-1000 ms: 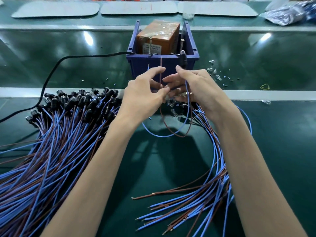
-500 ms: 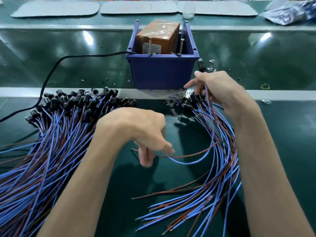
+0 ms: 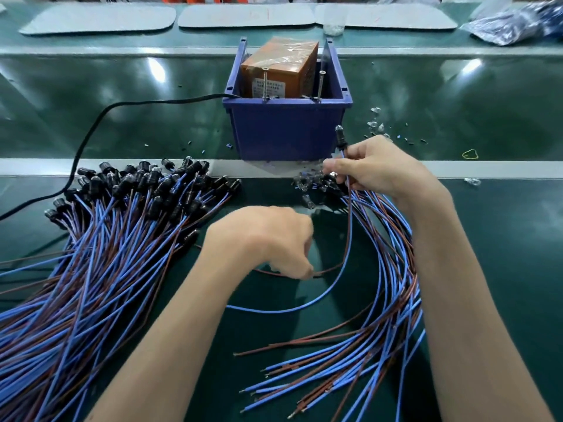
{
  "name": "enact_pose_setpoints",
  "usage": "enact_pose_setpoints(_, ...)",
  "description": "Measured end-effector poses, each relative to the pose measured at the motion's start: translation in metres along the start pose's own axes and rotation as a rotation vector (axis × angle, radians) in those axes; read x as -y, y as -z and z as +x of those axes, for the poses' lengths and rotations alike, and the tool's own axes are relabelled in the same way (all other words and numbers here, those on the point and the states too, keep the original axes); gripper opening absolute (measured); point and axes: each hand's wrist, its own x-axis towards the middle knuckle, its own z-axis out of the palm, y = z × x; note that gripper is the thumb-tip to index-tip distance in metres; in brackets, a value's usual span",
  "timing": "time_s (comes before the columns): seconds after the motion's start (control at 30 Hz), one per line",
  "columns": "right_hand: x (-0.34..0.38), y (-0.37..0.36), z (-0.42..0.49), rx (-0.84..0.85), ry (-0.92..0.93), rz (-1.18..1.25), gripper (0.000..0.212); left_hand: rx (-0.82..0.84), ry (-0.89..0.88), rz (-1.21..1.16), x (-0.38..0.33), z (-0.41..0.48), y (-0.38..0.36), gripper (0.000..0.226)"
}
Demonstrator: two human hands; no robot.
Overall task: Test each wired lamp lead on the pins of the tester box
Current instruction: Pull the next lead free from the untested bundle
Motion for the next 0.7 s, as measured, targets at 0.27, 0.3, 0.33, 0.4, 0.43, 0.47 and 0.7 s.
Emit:
enact_pose_setpoints(0.27, -0.003, 0.004, -0.001, -0.027, -0.012, -0.116, 0.030, 0.181, -0.202, -0.017, -0.022, 0.003, -0.005, 0.026)
enact_pose_setpoints(0.3, -0.002, 0.005, -0.003, -0.002, -0.017, -0.184, 0.032, 0.208, -0.244, -0.029, -0.028, 0.002, -0.006, 0.025)
enact_pose_setpoints(0.33, -0.001, 0.006, -0.004, 0.037, -0.028, -0.268, 0.032, 0.230, -0.279, -0.039, -0.034, 0.002, -0.008, 0.025)
enact_pose_setpoints(0.4, 0.001, 0.007, -0.008, 0.137, -0.063, -0.395, 0.028, 0.264, -0.330, -0.057, -0.044, 0.003, -0.011, 0.025)
enact_pose_setpoints(0.43, 0.002, 0.008, -0.010, 0.176, -0.085, -0.426, 0.023, 0.280, -0.342, -0.069, -0.047, 0.004, -0.012, 0.025)
enact_pose_setpoints(0.47, 0.003, 0.008, -0.011, 0.188, -0.097, -0.451, 0.020, 0.291, -0.340, -0.080, -0.048, 0.004, -0.012, 0.025)
enact_pose_setpoints(0.7, 0.004, 0.011, -0.014, 0.144, -0.097, -0.544, 0.021, 0.017, 0.079, -0.062, 0.023, -0.005, 0.009, 0.030)
